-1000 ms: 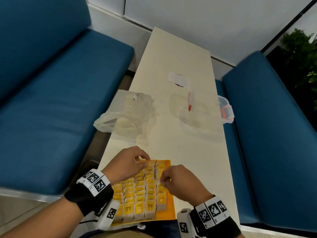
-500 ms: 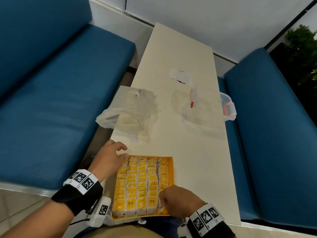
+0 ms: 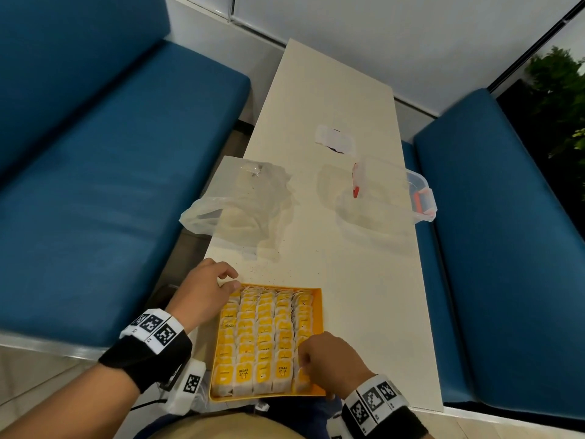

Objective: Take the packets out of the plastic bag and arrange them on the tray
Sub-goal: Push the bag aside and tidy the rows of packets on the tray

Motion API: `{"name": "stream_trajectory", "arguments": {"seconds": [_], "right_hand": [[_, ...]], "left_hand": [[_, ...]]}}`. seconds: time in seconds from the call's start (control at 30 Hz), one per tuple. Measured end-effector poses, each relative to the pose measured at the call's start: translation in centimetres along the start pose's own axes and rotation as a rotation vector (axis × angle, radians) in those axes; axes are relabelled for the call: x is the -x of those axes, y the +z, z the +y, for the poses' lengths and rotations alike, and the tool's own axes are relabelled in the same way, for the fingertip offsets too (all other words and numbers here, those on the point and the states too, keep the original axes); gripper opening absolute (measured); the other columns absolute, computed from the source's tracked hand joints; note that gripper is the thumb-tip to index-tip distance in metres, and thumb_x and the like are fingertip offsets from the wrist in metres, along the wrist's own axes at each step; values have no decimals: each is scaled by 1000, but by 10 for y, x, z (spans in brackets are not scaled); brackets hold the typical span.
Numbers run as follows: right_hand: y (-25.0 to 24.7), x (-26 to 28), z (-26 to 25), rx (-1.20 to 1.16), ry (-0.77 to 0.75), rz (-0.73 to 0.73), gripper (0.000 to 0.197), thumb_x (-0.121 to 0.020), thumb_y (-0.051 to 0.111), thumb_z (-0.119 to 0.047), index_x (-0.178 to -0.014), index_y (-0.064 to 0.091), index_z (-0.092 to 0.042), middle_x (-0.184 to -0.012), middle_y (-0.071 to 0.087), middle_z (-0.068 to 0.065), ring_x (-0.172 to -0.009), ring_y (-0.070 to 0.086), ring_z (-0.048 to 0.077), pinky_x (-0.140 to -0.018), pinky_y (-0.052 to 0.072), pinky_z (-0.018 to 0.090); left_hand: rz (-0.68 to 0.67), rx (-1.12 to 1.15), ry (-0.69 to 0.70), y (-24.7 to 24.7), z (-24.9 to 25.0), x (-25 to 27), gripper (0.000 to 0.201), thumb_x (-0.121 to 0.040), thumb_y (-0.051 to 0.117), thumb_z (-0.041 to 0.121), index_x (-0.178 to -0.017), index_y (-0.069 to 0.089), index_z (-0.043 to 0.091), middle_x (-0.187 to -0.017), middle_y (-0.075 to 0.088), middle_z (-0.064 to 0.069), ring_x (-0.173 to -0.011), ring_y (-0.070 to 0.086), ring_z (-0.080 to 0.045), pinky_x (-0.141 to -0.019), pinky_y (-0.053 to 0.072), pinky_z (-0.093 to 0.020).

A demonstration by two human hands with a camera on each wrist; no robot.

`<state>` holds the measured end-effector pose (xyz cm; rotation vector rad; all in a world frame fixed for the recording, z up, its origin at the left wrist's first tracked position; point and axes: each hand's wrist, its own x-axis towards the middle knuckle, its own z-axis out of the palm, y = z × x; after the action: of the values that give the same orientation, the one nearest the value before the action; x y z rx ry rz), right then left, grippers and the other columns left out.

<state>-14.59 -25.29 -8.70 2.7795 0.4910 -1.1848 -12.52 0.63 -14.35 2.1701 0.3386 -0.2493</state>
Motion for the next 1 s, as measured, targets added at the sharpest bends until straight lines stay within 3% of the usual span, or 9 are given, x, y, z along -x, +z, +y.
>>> {"name": "stream_trajectory", "arguments": {"seconds": [0.2, 0.3, 0.4, 0.5, 0.6, 0.77, 0.9, 1.0], "right_hand": [[13, 6, 4, 8, 29, 171, 31, -95, 47, -25, -120, 65, -28, -117, 67, 4, -105, 64, 27, -85, 49, 34], [11, 15, 7, -111, 30, 363, 30, -100, 45, -37, -125, 60, -32, -122, 65, -8, -107, 64, 17, -89, 49, 31], [10, 20, 18, -334, 159, 544, 32, -96, 54, -47, -126, 54, -35, -100, 61, -15, -88, 62, 5, -76, 47, 21], [18, 16, 26, -574, 249, 462, 31, -93, 61, -39, -123, 56, -29, -78, 64, -5, -71, 65, 7, -70, 55, 27], [26, 9, 24, -577, 242, 444, 21, -97, 55, -28, -115, 66, -24, -70, 64, -4, -63, 62, 7, -70, 56, 26], [23, 2, 29, -616, 281, 472, 18, -98, 54, -28, -108, 68, -29, -74, 68, -7, -70, 66, 7, -70, 56, 25], [19, -2, 57, -622, 371, 498, 21, -97, 56, -28, -112, 70, -29, -83, 71, -12, -79, 67, 8, -79, 58, 32], [19, -2, 77, -604, 440, 496, 24, -97, 55, -29, -115, 70, -28, -92, 74, -7, -84, 68, 12, -83, 58, 35]], "left_hand": [[-17, 9, 4, -4, -3, -1, 17, -95, 69, 35, -110, 71, 27, -107, 58, 6, -90, 58, -6, -76, 45, -27], [-14, 53, -29, -8, -9, 1, 25, -94, 68, 40, -116, 67, 27, -102, 60, 8, -89, 60, -7, -77, 48, -29], [-77, 114, -89, -20, -16, 8, 28, -92, 69, 44, -117, 60, 34, -92, 68, 3, -73, 70, -13, -71, 58, -33], [-250, 217, -126, -30, -18, 20, 34, -91, 75, 33, -119, 57, 36, -89, 72, -4, -67, 75, -18, -63, 62, -33], [-311, 306, -135, -26, -19, 30, 45, -90, 76, 20, -128, 55, 33, -92, 74, -8, -68, 76, -24, -61, 63, -35], [-227, 339, -125, -13, -12, 17, 41, -92, 74, 18, -130, 60, 27, -92, 74, -8, -66, 76, -24, -62, 64, -40], [-283, 300, -74, 6, 12, -3, 41, -95, 71, 20, -133, 58, 25, -90, 74, -5, -65, 76, -21, -58, 62, -33], [-305, 277, -38, 22, 31, -13, 41, -95, 69, 20, -134, 57, 24, -89, 74, -5, -64, 76, -19, -54, 58, -27]]}}
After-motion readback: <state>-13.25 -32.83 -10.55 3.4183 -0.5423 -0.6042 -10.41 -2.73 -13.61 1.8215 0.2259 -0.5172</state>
